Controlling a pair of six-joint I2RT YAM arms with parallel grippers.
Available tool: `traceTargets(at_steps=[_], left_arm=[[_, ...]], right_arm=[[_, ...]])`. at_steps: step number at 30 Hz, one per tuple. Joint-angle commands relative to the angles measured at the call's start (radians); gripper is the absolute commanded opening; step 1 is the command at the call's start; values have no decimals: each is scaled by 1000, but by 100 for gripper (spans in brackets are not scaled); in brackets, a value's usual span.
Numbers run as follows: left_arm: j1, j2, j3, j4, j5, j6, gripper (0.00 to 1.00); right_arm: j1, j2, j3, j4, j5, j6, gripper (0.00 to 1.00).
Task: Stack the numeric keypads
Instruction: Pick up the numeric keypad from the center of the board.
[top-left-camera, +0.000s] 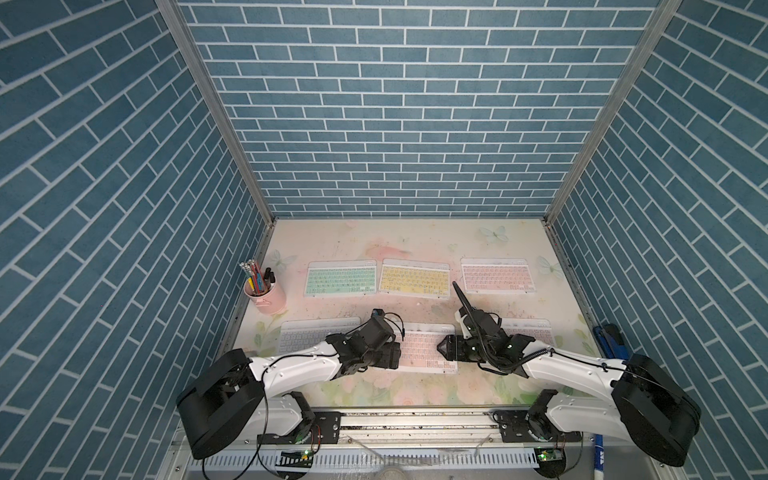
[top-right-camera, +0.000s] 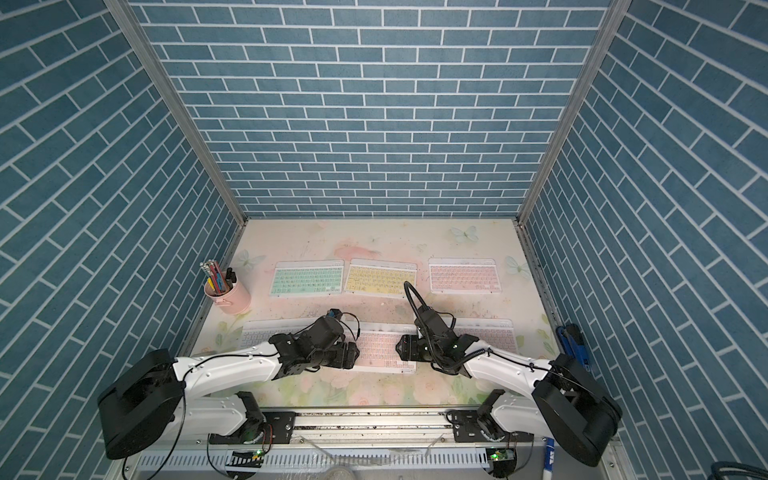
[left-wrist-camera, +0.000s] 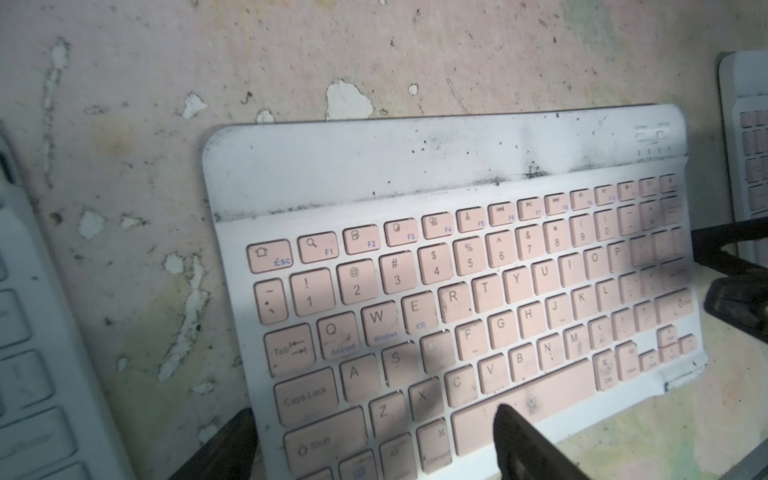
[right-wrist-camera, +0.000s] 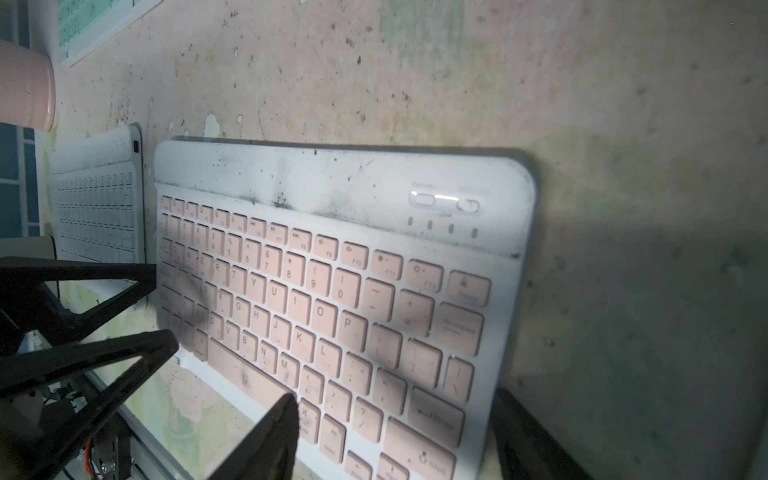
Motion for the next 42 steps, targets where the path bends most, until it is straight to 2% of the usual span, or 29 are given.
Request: traceTargets(at_steps=[1,7,22,29,32,35,42], left_arm=[[-8,12,-4,14,-2,-11,89],[-13,8,-2,7,4,-13,89],[-21,-24,-8,-13,-2,-18,90],[-32,4,-4,2,1,-21,89],[-41,16,-2,8,-2,-27,89],[-48,22,-1,9,-4,-29,89],[-54,26,-2,11,-5,-30,89]], right_arm=[[10,-11,-33,-46,-46,73,74],[10,-1,-17,-126,-74,71,74],[-13,-25,29,-299,-18,41,75],[7,107,37,-109,-119,67,74],[10,118,20,5,-175,107,73],[9,64,-19,120,-219,160,73],[-9,-104,-76,242,-267,270,72]])
